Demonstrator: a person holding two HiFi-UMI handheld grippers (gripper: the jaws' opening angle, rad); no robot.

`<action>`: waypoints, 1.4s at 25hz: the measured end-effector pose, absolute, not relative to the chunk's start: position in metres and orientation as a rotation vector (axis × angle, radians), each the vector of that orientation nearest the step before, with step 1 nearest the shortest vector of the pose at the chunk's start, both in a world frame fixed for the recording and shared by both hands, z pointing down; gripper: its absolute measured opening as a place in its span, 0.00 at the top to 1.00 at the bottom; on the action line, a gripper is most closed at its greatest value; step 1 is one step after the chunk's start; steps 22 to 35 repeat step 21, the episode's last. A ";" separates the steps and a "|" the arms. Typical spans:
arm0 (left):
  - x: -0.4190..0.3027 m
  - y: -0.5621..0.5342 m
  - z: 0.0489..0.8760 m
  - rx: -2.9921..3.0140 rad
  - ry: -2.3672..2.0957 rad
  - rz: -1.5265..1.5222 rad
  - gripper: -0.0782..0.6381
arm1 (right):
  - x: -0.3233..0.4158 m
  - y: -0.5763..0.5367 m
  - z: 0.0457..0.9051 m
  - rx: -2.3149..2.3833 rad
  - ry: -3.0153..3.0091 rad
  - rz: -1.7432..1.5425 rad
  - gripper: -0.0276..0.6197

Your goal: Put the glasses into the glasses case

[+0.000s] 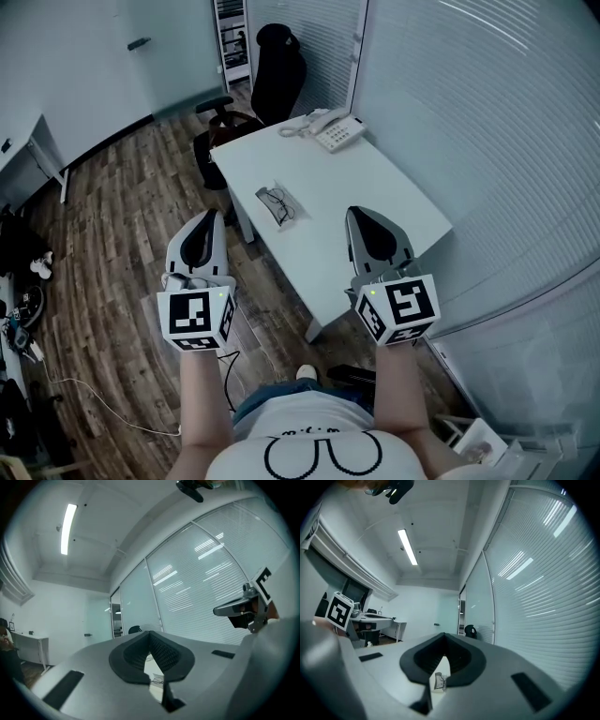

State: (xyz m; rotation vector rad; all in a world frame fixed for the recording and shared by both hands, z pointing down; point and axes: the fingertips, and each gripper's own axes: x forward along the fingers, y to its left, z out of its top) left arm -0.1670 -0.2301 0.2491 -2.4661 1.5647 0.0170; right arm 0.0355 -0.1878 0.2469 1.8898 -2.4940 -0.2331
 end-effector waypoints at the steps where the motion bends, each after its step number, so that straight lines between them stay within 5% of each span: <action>1: -0.169 -0.229 0.248 -2.463 1.562 0.014 0.87 | 0.034 -0.187 0.245 1.894 -2.493 -0.237 0.94; 35: -0.182 -0.238 0.248 -2.457 1.540 0.006 0.87 | 0.018 -0.198 0.244 1.876 -2.495 -0.311 0.94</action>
